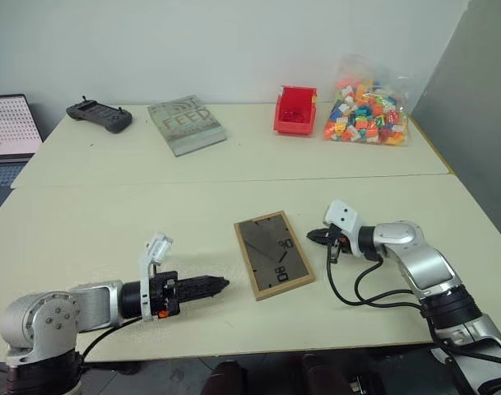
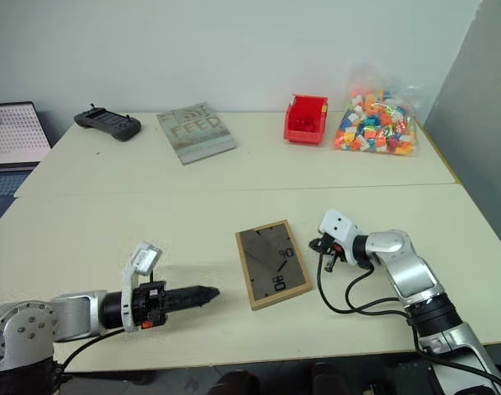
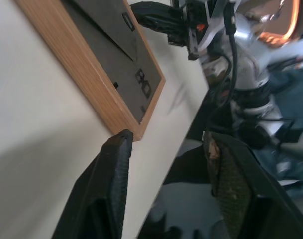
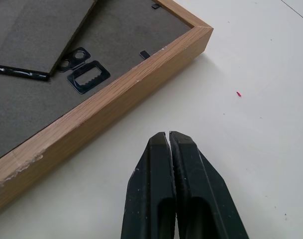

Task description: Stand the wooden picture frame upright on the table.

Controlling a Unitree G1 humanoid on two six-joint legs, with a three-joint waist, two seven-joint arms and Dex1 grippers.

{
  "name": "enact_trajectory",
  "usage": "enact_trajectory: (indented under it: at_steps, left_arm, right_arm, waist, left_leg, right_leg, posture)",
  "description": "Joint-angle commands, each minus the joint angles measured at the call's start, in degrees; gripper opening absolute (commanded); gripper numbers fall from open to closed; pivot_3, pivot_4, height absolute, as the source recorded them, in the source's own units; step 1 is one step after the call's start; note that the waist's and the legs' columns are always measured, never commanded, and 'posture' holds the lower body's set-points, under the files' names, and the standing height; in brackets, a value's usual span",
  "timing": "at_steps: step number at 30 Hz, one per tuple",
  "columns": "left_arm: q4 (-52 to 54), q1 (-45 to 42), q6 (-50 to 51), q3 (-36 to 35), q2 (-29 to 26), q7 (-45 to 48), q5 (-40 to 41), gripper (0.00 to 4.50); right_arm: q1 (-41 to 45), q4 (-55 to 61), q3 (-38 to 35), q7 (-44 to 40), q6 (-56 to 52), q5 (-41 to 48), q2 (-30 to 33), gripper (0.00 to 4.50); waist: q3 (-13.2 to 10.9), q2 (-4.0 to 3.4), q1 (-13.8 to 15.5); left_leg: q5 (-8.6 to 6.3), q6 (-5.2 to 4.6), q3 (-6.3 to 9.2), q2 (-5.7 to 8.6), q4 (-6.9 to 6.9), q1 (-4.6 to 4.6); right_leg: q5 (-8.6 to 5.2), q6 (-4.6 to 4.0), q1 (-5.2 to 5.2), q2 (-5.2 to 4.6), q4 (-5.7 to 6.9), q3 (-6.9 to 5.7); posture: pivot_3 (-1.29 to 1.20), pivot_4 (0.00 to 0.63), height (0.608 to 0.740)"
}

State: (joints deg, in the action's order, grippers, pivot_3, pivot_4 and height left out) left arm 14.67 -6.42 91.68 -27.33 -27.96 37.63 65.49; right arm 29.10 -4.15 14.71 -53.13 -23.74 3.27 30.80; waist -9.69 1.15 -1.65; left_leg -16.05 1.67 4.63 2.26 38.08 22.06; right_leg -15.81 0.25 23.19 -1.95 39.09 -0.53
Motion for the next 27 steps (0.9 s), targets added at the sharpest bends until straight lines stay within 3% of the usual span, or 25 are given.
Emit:
enact_trajectory:
  at_steps: [1,7,13,20,27]
  left_arm:
    - [-2.2,1.9,0.8,-0.7,4.2,-10.2,5.6,3.33]
    - [-5.8,1.8,-1.2,1.6,10.5,-17.0,2.9,4.47]
    - [-8.5,2.1,-5.7,6.1,11.8,-17.1,-0.3,4.47]
    - [-8.3,0.7,-8.9,7.7,11.4,-16.9,0.8,4.47]
    - [-6.1,0.6,-9.3,5.4,10.1,-18.0,4.6,2.95]
  right_arm:
    - [-0.5,2.8,1.2,0.6,0.4,-0.1,-1.7,0.11]
    - [-1.4,7.3,3.8,1.0,-2.4,0.4,-4.3,0.11]
    - [-2.0,10.5,4.6,2.0,-5.5,1.0,-6.4,0.11]
    - [-3.0,11.2,3.4,2.5,-7.1,1.3,-5.7,0.11]
    - [-3.5,10.5,2.0,3.2,-6.9,1.7,-4.7,0.11]
  waist:
    - [0.0,0.01,0.0]
    - [0.1,-0.02,0.0]
    - [0.7,-0.47,0.3]
    - [0.7,-0.48,1.6]
    - [0.6,-0.39,1.5]
  left_leg:
    - [0.00,0.00,0.01,0.00,0.00,-0.01]
    - [0.04,0.08,-0.03,0.01,-0.03,-0.08]
    - [0.06,0.12,-0.05,0.04,-0.05,-0.25]
    - [-0.08,-0.08,0.02,0.14,-0.18,-1.13]
    - [-0.07,-0.06,0.01,0.12,-0.19,-1.10]
  right_leg:
    - [0.00,0.00,0.00,0.00,0.00,0.00]
    - [0.00,0.00,-0.03,0.00,0.01,0.06]
    - [0.00,0.00,-0.19,-0.01,-0.01,0.08]
    - [-0.09,0.10,-1.19,-0.08,-0.24,0.04]
    - [-0.09,0.10,-1.12,-0.07,-0.22,0.05]
  posture:
    - [0.00,0.150,0.740]
    - [0.00,0.150,0.740]
    - [0.00,0.150,0.740]
    - [0.00,0.150,0.740]
    - [0.00,0.150,0.740]
